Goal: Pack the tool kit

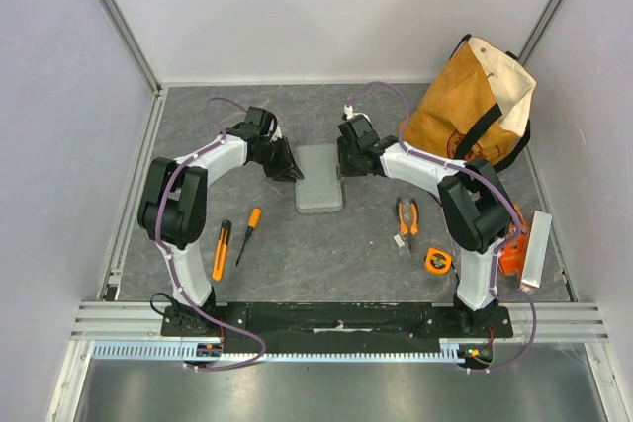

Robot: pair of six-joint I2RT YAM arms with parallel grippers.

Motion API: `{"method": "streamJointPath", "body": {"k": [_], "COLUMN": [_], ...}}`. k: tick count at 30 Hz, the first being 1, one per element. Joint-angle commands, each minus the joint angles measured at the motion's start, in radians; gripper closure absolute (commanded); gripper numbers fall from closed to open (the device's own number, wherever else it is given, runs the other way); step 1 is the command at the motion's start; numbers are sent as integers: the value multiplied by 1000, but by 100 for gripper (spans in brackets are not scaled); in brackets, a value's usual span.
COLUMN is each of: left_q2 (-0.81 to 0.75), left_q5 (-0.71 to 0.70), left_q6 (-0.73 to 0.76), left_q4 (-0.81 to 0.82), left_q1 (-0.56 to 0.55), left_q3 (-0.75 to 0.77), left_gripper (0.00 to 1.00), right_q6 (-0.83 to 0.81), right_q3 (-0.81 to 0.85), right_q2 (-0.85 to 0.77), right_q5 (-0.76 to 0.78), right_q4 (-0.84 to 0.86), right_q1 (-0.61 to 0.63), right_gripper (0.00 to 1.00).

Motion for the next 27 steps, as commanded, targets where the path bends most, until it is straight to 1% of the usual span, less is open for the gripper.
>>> {"method": "streamJointPath", "body": {"k": [1, 4, 7, 8, 10, 11, 14, 27], "left_q2": [67, 69, 70, 72, 72, 72, 75, 84], "left_q5": [-121, -121, -121, -121, -121, -121, -119, -118], "left_q6": [55, 60, 60, 62, 62, 63, 66, 71], "left_q4": [-146, -148, -149, -151, -151, -151, -154, -158], "left_q1": [4, 4, 5, 4, 4, 5, 4, 2], "left_q3": [-28, -26, -25, -23, -23, -22, -19, -6], "left_gripper": [71, 71, 71, 71, 71, 71, 71, 71], "right_q6": [-2, 4, 7, 7, 9, 13, 16, 38], "right_q3": [-3, -8, -14, -16, -17, -19, -20, -88], "right_q2": [38, 31, 11, 3, -7, -12, -20, -75], "right_q5": [39, 46, 60, 66, 79, 83, 92, 111], "right_q4": [-5, -2, 3, 5, 8, 8, 9, 51], "right_q1": [-12, -13, -16, -16, -16, -16, -18, -28], "right_gripper": [66, 69, 69, 66, 56, 53, 49, 52]}}
